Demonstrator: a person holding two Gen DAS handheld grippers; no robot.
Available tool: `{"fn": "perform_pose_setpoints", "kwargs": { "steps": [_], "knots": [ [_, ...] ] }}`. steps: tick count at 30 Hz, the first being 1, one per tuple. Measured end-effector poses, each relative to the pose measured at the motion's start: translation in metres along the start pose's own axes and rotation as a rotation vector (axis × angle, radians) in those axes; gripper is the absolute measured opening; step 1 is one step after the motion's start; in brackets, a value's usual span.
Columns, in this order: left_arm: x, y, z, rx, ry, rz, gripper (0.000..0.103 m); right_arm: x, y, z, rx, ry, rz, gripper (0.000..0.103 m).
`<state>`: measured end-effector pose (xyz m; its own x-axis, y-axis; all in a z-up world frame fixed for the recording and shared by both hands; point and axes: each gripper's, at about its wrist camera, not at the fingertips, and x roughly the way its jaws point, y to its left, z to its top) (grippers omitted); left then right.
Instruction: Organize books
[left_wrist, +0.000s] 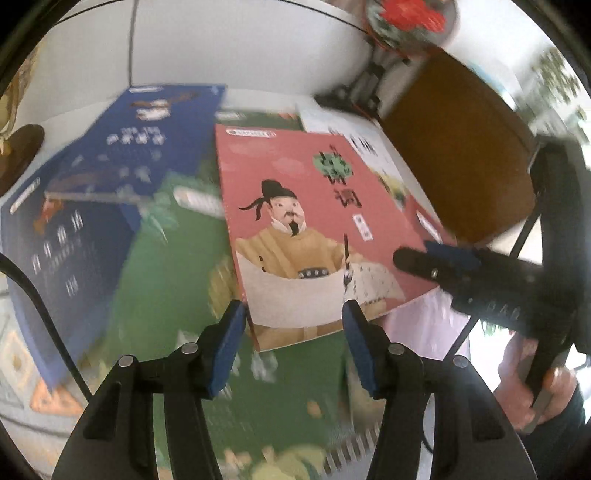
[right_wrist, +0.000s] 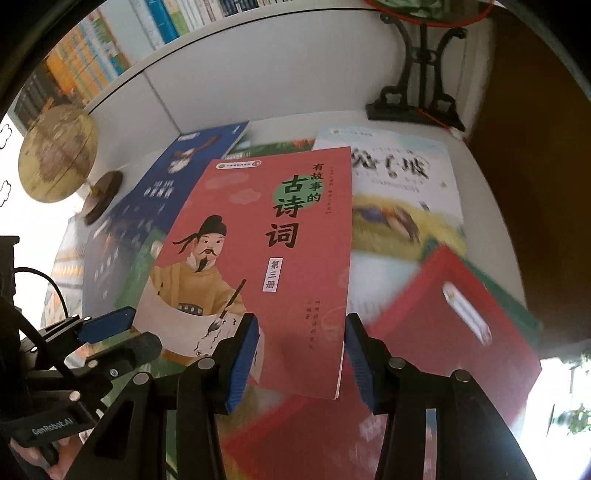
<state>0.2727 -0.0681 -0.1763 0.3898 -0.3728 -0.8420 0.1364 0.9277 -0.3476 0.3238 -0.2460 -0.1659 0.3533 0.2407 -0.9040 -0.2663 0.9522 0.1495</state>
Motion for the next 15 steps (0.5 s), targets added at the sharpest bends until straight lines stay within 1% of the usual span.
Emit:
{"fn": "perform_pose_setpoints", "kwargs": {
  "steps": [4,7,9,11,13,15],
  "knots": [
    [0.006,-0.013,-0.032,0.025,0.059,-0.030,0.051,-0.014,-0.007,-0.037,0.001,0.029,-0.014,0.047],
    [0.006,-0.013,-0.040,-0.003,0.059,-0.029,0.051,-0.016,-0.019,-0.057,0.041,0.043,0.005,0.047],
    [0.005,-0.011,-0.040,-0.029,0.041,-0.004,0.051,-0.016,-0.025,-0.060,0.071,0.039,-0.003,0.047],
    [0.005,-0.006,-0.035,-0.054,0.025,0.028,0.052,-0.017,-0.028,-0.059,0.085,0.002,-0.015,0.047],
    [0.010,-0.002,-0.032,-0.081,0.045,0.036,0.053,-0.014,-0.029,-0.055,0.085,-0.004,-0.032,0.047],
    [0.012,-0.003,-0.029,-0.088,0.046,0.046,0.053,-0.009,-0.028,-0.052,0.088,0.008,-0.043,0.047]
  ]
}}
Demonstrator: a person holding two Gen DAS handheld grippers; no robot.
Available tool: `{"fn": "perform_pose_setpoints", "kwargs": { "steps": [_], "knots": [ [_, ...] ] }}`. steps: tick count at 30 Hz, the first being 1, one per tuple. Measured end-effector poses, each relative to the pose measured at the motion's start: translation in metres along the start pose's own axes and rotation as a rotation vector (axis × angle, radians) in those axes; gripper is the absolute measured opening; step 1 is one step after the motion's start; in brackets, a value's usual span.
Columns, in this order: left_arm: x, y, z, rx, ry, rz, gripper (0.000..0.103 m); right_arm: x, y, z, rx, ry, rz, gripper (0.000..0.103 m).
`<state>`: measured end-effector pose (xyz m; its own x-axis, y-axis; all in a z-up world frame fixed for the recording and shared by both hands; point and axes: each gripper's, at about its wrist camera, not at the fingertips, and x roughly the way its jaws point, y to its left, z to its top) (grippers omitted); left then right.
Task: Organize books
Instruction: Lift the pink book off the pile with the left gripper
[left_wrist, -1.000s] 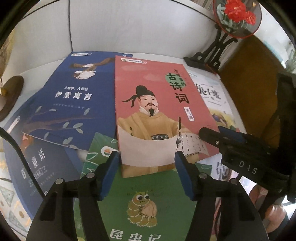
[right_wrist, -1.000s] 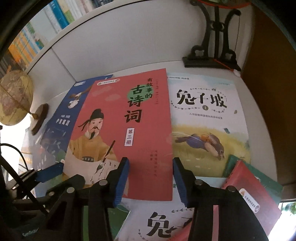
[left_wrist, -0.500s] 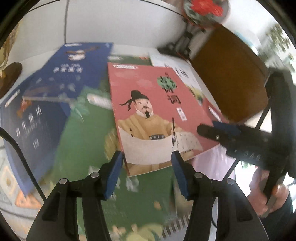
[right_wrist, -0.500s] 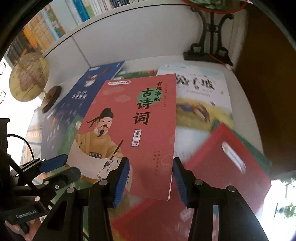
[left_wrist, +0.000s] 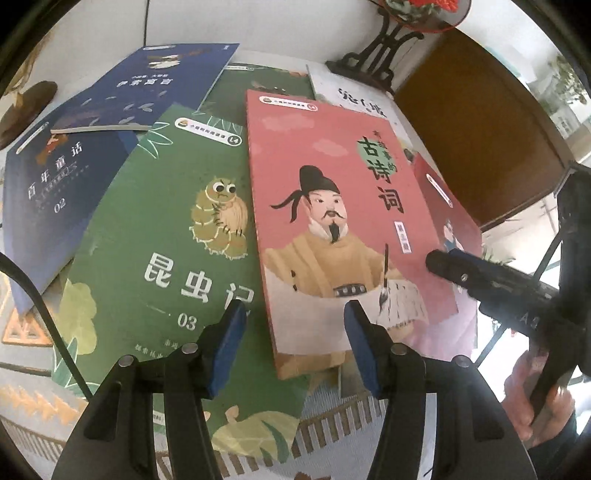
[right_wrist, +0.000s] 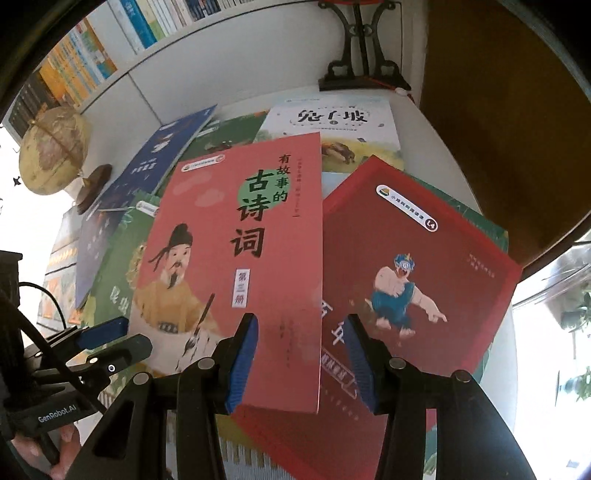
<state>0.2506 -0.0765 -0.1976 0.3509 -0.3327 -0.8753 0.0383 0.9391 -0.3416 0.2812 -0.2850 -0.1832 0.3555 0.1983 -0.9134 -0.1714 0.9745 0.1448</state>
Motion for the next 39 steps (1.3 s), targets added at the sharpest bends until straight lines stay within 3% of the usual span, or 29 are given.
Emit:
{"fn": "perform_pose_setpoints", "kwargs": {
  "steps": [4,7,9,13,15,17,19,21,24,26,29,31,34,36,37,38,39],
  "knots": [
    [0.004,-0.013,0.002,0.040,0.012,0.048,0.051,0.006,0.011,-0.002,-0.011,-0.005,0.014,0.047],
    [0.004,-0.018,0.002,0.050,0.001,0.042,0.050,0.007,0.019,-0.008,-0.039,-0.020,0.003,0.047],
    [-0.009,-0.011,0.001,0.010,-0.041,-0.051,0.049,0.007,0.020,-0.010,-0.040,-0.030,-0.009,0.047],
    [-0.044,0.007,0.006,-0.097,-0.128,-0.365,0.048,0.006,0.003,-0.009,0.019,-0.043,0.063,0.047],
    [-0.043,0.011,0.009,-0.144,-0.131,-0.446,0.048,0.005,-0.004,-0.009,0.043,-0.045,0.105,0.047],
    [-0.025,0.011,0.011,-0.175,-0.104,-0.413,0.047,0.004,-0.007,-0.009,0.067,-0.046,0.140,0.047],
    [-0.003,0.008,0.010,-0.189,-0.067,-0.342,0.028,0.004,-0.005,-0.010,0.077,-0.045,0.161,0.047],
    [0.007,0.009,0.009,-0.229,-0.056,-0.332,0.013,0.003,-0.001,-0.011,0.063,-0.042,0.148,0.047],
    [0.006,0.015,0.009,-0.273,-0.073,-0.349,0.008,0.001,0.000,-0.012,0.069,-0.025,0.172,0.047],
    [-0.002,0.019,0.011,-0.307,-0.077,-0.448,0.007,-0.002,-0.003,-0.013,0.087,-0.005,0.201,0.048],
    [-0.009,0.024,0.016,-0.375,-0.065,-0.583,0.007,-0.004,-0.019,-0.016,0.168,0.010,0.310,0.063],
    [-0.008,0.028,0.017,-0.417,-0.057,-0.662,0.007,-0.003,-0.038,-0.019,0.286,0.012,0.428,0.075],
    [-0.008,0.031,0.015,-0.440,-0.031,-0.695,0.007,0.007,-0.056,-0.023,0.432,0.021,0.607,0.075],
    [-0.002,0.028,0.013,-0.436,-0.007,-0.665,0.007,0.014,-0.061,-0.026,0.497,0.026,0.682,0.068],
    [-0.001,0.028,0.009,-0.432,0.001,-0.654,0.007,0.015,-0.061,-0.026,0.515,0.027,0.699,0.056],
    [0.001,0.026,0.009,-0.425,0.007,-0.636,0.007,0.015,-0.060,-0.025,0.519,0.031,0.697,0.050],
    [0.000,0.024,0.007,-0.397,0.013,-0.585,0.006,0.014,-0.057,-0.023,0.509,0.032,0.677,0.038]
  ]
}}
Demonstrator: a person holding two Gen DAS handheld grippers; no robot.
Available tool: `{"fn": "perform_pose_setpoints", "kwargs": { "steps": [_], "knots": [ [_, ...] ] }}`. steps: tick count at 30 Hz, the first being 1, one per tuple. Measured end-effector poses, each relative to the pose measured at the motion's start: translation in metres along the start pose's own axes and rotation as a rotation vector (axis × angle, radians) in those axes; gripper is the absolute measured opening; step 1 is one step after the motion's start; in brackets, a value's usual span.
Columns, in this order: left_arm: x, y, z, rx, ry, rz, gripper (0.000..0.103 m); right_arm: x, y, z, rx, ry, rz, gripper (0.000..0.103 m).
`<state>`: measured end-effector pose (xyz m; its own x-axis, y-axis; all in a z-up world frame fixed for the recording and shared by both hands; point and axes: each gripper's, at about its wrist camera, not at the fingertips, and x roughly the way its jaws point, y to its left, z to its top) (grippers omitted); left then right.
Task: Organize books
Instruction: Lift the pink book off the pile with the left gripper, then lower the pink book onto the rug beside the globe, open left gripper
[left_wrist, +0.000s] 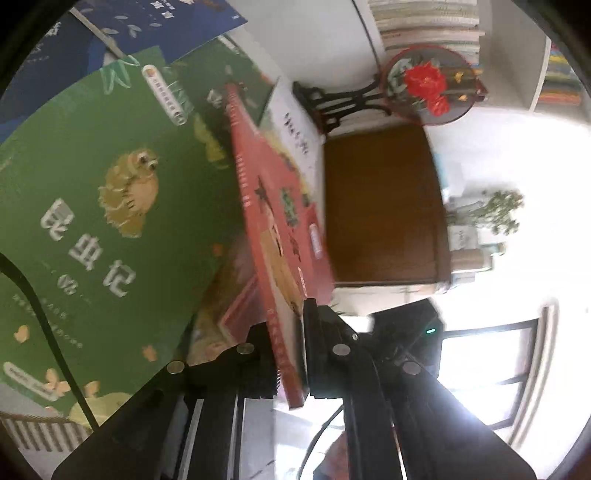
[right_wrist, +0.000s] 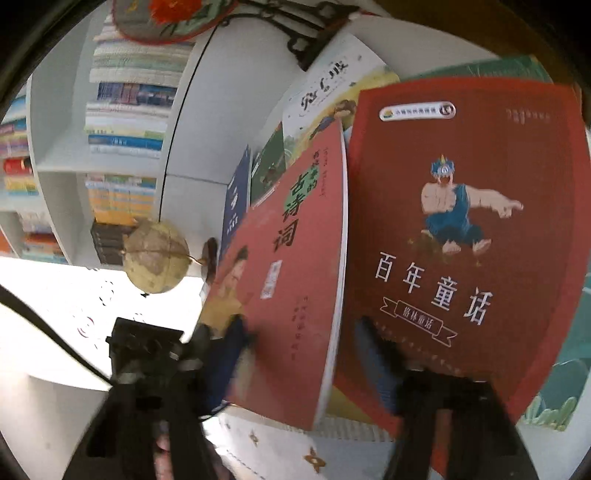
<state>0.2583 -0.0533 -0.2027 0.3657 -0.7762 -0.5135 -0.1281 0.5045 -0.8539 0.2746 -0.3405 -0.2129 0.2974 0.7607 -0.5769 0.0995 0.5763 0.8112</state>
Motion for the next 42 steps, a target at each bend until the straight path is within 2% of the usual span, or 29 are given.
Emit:
{"fn": "perform_pose_setpoints", "kwargs": {
  "steps": [4,7,9,11,17,23,30,37,42],
  "knots": [
    [-0.001,-0.020,-0.013,0.167,0.000,0.217,0.008,0.003,0.027,-0.012,-0.193,-0.018,-0.206,0.028],
    [0.004,-0.047,-0.027,0.360,-0.020,0.414,0.010,0.014,0.065,-0.033,-0.441,-0.040,-0.397,0.028],
    [0.005,-0.058,-0.039,0.461,-0.032,0.509,0.011,0.025,0.090,-0.055,-0.615,-0.056,-0.532,0.028],
    [-0.001,-0.064,-0.049,0.530,-0.055,0.579,0.011,0.033,0.104,-0.070,-0.714,-0.067,-0.593,0.028],
    [-0.056,-0.057,-0.063,0.544,-0.118,0.541,0.014,0.025,0.120,-0.097,-0.788,-0.069,-0.509,0.028],
    [-0.118,-0.047,-0.075,0.531,-0.201,0.546,0.014,0.040,0.170,-0.141,-0.904,-0.058,-0.460,0.028],
    [-0.229,-0.025,-0.081,0.494,-0.318,0.538,0.014,0.074,0.248,-0.198,-1.006,-0.066,-0.418,0.028],
    [-0.341,0.023,-0.073,0.413,-0.448,0.569,0.014,0.142,0.327,-0.249,-1.050,-0.034,-0.305,0.028],
    [-0.397,0.079,-0.060,0.340,-0.497,0.632,0.014,0.221,0.363,-0.285,-1.086,0.019,-0.265,0.028]
  ]
}}
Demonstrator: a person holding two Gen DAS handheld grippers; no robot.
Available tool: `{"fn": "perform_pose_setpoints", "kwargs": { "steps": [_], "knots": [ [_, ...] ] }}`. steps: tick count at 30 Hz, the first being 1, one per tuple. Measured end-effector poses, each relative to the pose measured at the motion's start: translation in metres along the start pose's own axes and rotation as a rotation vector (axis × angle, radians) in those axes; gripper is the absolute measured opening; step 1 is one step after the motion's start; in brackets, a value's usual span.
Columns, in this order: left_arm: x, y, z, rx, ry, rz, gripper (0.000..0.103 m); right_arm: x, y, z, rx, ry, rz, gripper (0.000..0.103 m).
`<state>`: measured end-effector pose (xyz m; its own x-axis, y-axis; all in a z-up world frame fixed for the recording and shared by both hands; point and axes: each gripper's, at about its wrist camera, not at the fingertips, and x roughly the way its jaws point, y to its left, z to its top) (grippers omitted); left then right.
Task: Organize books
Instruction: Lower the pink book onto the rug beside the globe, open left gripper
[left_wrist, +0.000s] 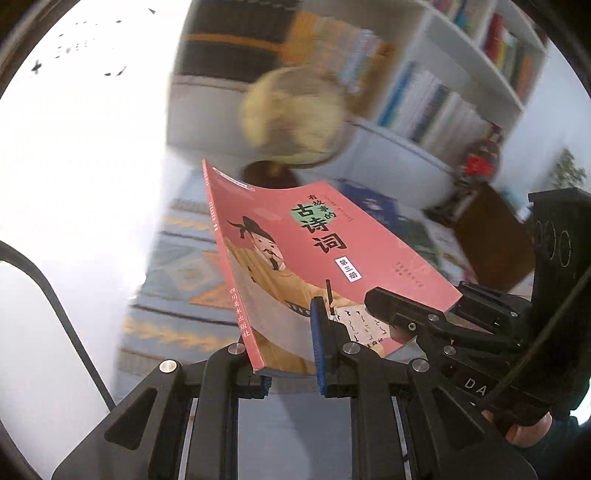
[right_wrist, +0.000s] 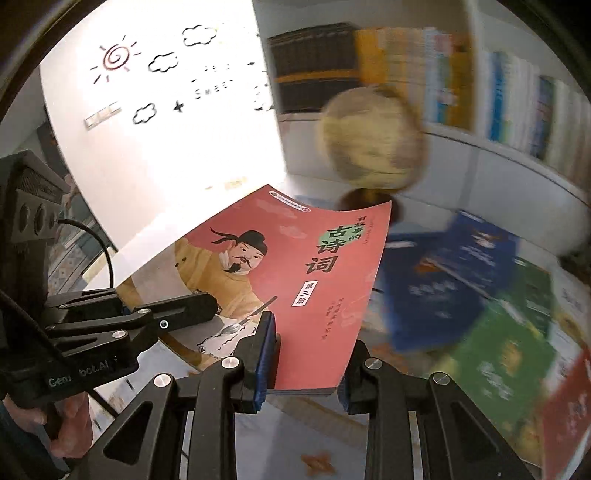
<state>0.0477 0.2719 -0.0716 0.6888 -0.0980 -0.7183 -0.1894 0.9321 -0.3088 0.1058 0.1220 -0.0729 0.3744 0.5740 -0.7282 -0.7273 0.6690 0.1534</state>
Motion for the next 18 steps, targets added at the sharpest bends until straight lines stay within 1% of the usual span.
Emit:
{"fn": "perform_pose_setpoints", "kwargs": {
  "steps": [4,6,8,14,18],
  "knots": [
    [0.013,0.048,-0.003,-0.041,0.009,0.035,0.015,0.053,0.027,0.009,0.020,0.046,0.036,0.028],
    [0.021,0.066,-0.003,-0.060,0.017,0.036,0.015,0.074,0.033,0.013,0.039,0.067,0.042,0.028],
    [0.032,0.080,-0.002,-0.081,0.027,0.022,0.015,0.092,0.038,0.017,0.058,0.083,0.041,0.028],
    [0.057,0.100,-0.006,-0.084,0.068,-0.012,0.015,0.118,0.042,0.013,0.097,0.127,0.019,0.028],
    [0.066,0.111,-0.015,-0.121,0.086,-0.020,0.016,0.127,0.048,0.004,0.115,0.155,0.016,0.028]
  ]
}}
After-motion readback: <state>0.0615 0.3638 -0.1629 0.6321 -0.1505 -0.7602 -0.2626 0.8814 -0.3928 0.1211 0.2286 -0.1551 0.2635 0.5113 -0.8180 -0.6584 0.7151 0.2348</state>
